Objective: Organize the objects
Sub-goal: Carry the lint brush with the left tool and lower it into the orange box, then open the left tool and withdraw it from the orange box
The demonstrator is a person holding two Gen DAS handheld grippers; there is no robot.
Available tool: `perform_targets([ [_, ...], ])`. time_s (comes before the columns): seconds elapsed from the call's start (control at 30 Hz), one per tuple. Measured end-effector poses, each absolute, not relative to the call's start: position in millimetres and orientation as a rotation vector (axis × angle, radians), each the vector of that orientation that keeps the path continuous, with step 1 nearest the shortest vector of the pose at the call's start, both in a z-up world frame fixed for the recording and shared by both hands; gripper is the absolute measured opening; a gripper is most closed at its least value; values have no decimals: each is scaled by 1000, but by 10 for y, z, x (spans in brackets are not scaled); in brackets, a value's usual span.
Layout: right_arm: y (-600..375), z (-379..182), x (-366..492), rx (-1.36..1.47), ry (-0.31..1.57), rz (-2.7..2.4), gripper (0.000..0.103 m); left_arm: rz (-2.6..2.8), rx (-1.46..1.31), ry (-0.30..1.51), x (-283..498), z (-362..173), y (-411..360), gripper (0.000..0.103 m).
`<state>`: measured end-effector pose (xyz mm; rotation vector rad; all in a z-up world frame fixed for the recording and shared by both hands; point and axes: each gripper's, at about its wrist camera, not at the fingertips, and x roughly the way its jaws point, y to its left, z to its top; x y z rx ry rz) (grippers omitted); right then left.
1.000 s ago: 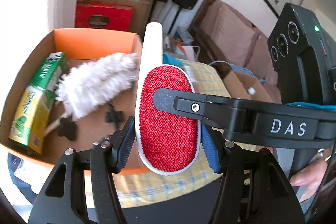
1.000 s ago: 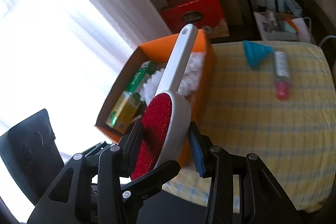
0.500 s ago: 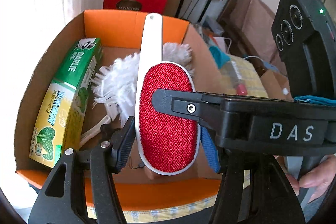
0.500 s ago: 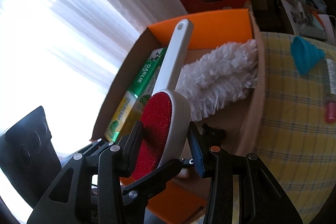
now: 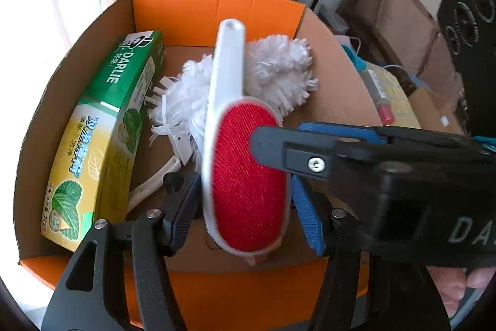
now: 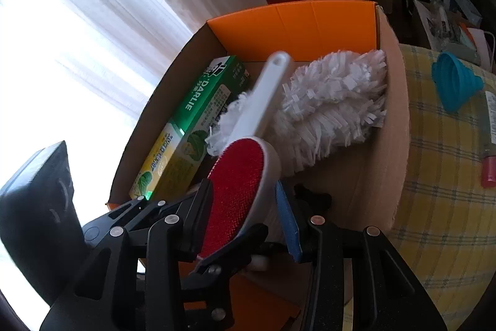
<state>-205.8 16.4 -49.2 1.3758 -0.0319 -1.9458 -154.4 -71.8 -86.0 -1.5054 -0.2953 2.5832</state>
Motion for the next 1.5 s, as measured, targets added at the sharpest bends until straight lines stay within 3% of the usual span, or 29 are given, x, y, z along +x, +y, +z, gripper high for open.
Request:
perform_targets([
  [0.07,197,-456,-2024,1368,-23,-1962,43,2596,-1495,-319,-1524,-838,-740,71],
  [0.23,329,-358,-1971,1356,-38,-1977,44,2621,-1454,-341,-1465,-721,-771,72],
  [0.43,517,-203,-1888,1315,-54,-2028,52,2656,-1390,-325,-1377,-532,-714,79],
  [0.77,974,63,-1763,1235,1,-2191,81,2675,-1363,-268,-1267,-356,-562,84],
  [0.87,1149,100,-1745,1228,17,-2226,82,2680,-1344,-267,-1230,-307,-521,96],
  [1.13,1431,14,-1691,1247,1,-2249,87,2680,-1323,-259,-1196,-219,-389,96],
  [1.27,1531,-15,-1677,1250,-5,-2273,99,2686,-1315,-243,-1194,-191,-322,96],
  [1.37,1584,-16,-1661,1242,26,-2302,102,2686,-1311,-235,-1193,-179,-274,97],
  [1.43,1614,-16,-1661,1244,36,-2313,102,2681,-1310,-227,-1195,-176,-223,103],
  [1.5,1657,-15,-1661,1245,50,-2328,103,2674,-1305,-220,-1196,-167,-174,103],
])
